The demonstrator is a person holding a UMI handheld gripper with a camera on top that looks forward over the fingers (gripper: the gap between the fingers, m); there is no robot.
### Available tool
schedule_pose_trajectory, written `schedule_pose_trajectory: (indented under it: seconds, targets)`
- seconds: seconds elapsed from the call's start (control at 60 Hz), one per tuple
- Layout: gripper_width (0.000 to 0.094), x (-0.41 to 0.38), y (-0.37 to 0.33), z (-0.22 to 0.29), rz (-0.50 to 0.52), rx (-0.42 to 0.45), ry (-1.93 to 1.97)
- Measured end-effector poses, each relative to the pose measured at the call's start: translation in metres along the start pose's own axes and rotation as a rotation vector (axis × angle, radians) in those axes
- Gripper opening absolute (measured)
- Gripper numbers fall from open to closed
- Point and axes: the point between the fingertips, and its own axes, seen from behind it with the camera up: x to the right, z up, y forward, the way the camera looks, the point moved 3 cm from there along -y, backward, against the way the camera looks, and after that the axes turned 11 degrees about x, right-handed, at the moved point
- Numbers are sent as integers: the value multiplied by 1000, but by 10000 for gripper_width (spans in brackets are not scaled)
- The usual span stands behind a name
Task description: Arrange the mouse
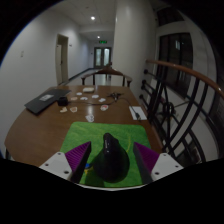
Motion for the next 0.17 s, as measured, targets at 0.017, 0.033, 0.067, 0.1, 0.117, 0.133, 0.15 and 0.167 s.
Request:
schedule_pose_trajectory:
  seconds: [0.017,0.033,0.067,0.1,0.117,0.133,0.15,0.167]
  targets:
    - [839,1,-5,2,-1,10,-5]
    - [839,2,-13,5,-3,24,-9]
    - [851,4,-25,7,-10,35,-16]
    - [852,6,-37,8,-13,48,-18]
    - [852,7,-44,9,-13,55,-18]
    - [852,7,-51,9,-12,61,-17]
    - [851,8,-58,8,-11,67,-14]
    - [851,8,-62,7,-10,73,-8]
